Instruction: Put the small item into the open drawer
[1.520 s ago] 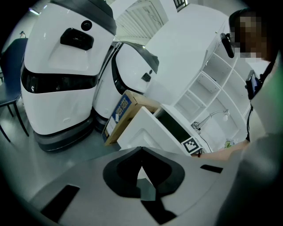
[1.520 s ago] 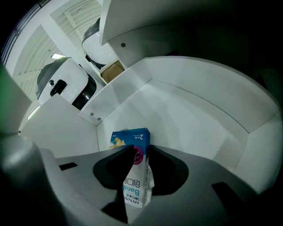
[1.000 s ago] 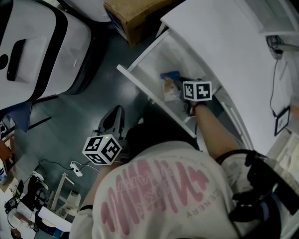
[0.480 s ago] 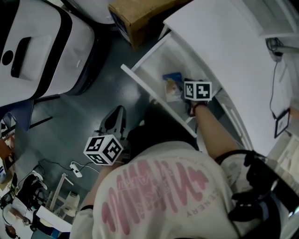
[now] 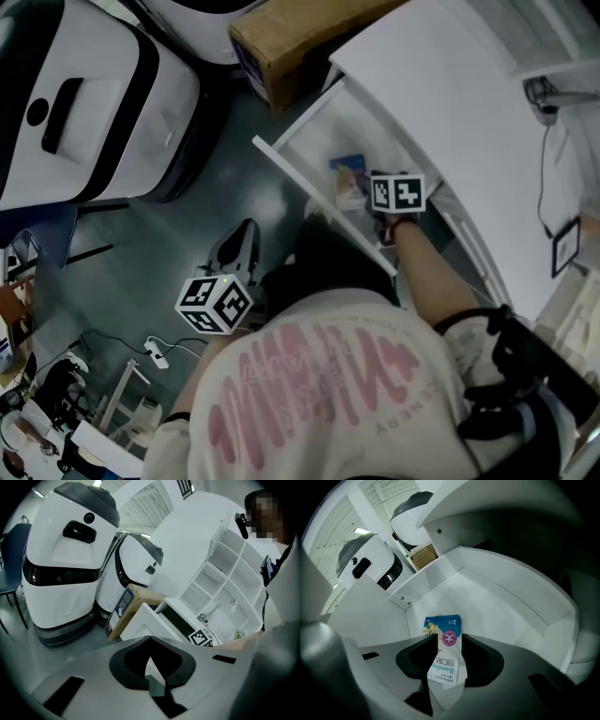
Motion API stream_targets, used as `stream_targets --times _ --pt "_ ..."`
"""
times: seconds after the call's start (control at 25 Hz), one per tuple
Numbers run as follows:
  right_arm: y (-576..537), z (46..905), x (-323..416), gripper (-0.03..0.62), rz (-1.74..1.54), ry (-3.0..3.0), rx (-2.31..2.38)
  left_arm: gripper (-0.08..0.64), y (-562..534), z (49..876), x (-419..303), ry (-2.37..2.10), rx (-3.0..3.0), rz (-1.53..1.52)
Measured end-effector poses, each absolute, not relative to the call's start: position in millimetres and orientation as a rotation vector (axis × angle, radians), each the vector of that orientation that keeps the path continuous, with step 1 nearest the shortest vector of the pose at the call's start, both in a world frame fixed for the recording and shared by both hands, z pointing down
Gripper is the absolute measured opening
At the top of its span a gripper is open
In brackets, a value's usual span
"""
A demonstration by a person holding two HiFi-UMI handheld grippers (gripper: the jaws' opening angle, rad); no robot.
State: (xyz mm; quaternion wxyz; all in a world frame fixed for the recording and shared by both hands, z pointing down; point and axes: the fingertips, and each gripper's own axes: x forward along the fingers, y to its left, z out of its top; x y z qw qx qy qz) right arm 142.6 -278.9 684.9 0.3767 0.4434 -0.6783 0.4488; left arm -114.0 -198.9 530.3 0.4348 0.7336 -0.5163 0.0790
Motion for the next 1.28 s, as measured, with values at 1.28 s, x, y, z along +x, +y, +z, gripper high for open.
stream_targets --times 1.28 --pt "-219.0 399.1 144.8 0.048 0.995 -2.27 1.656 0.029 -199.3 375.2 -86.1 -1.214 2.237 0.045"
